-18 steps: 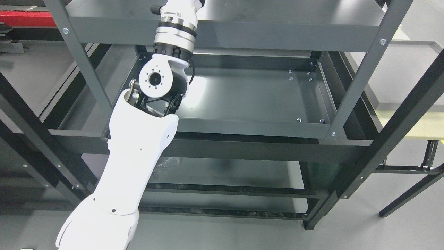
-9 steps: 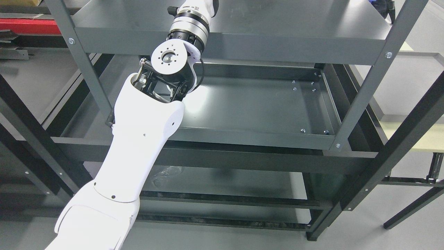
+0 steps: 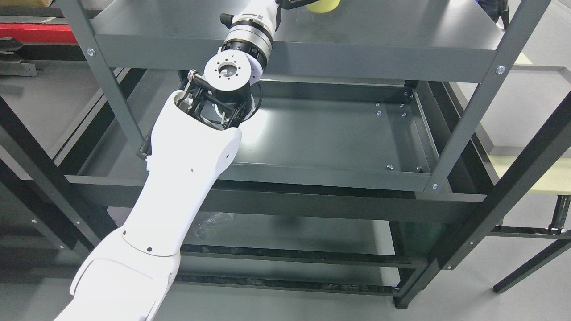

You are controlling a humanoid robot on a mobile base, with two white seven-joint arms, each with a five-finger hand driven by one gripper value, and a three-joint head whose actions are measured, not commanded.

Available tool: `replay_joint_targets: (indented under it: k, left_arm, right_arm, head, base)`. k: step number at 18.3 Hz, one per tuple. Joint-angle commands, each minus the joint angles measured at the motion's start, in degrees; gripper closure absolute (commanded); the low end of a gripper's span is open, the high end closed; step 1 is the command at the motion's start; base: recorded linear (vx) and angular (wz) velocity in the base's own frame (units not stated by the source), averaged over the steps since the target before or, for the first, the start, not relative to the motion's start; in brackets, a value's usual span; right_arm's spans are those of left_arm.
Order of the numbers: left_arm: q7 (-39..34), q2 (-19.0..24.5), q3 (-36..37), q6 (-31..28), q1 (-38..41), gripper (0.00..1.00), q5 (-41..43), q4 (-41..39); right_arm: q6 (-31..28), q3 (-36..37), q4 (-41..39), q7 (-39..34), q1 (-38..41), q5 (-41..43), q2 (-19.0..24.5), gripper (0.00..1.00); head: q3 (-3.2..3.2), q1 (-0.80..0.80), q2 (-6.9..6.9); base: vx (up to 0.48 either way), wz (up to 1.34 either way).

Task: Place yellow IKEA cup on middle right shelf
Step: 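Lower the cup onto the shelf and open the left hand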

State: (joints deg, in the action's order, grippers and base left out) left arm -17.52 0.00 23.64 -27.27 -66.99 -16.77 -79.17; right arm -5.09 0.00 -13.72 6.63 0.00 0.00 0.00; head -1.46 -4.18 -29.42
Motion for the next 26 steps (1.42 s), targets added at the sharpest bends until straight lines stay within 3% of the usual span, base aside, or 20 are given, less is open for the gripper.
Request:
replay_joint_targets:
  k: [1,9,22,23,24,25,26]
  left_arm:
    - [0.0,1.0,1.1,-1.5,-0.1,0.41,2.1,1.3]
    - [0.1,1.0,0.7,-1.5,0.7,0.04,3.1,0.7]
    - [0.2,1.0,-2.2,-1.0,1.3,0.01,3.1,0.2]
    - [0.3,1.0,-2.5,-1.0,1.3,0.04,3.1,0.3]
    - [0.3,1.0,-2.7,-0.9,1.3,0.16,3.1,0.2]
    - [0.2,1.0,-3.1,-0.3,1.5,0.36,3.1,0.1]
    - [0.0,1.0,-4.3,1.8,2.0,0.63,3.1,-0.7]
  right_arm:
    - [-0.3,-1.0,0.0,0.0,0.8,1.4,-1.0,0.01]
    - [-0.3,-1.0,0.0,0.0,0.8,1.4,-1.0,0.01]
    - [-0.3,-1.0,0.0,0.0,0.8,1.4,-1.0,0.01]
    - [-0.3,-1.0,0.0,0.0,0.8,1.4,-1.0,0.01]
    - [-0.3,-1.0,0.0,0.0,0.8,1.4,-1.0,0.01]
    - [-0.3,-1.0,0.0,0.0,0.8,1.4,-1.0,0.01]
    - [-0.3,-1.0,0.0,0.0,0.8,1.4,-1.0,0.01]
  head:
    - [0.0,0.0,0.0]
    - [0.0,0.0,0.0]
    - [0.0,0.0,0.0]
    - [0.0,0.0,0.0]
    - [0.0,0.0,0.0]
    - [0.0,0.0,0.0]
    - [0.0,0.0,0.0]
  base:
    - [0.0,0.0]
    - [0.0,0.0]
    - [0.0,0.0]
    - [0.0,0.0]
    - [0.0,0.0]
    - [0.0,0.0]
    - [0.0,0.0]
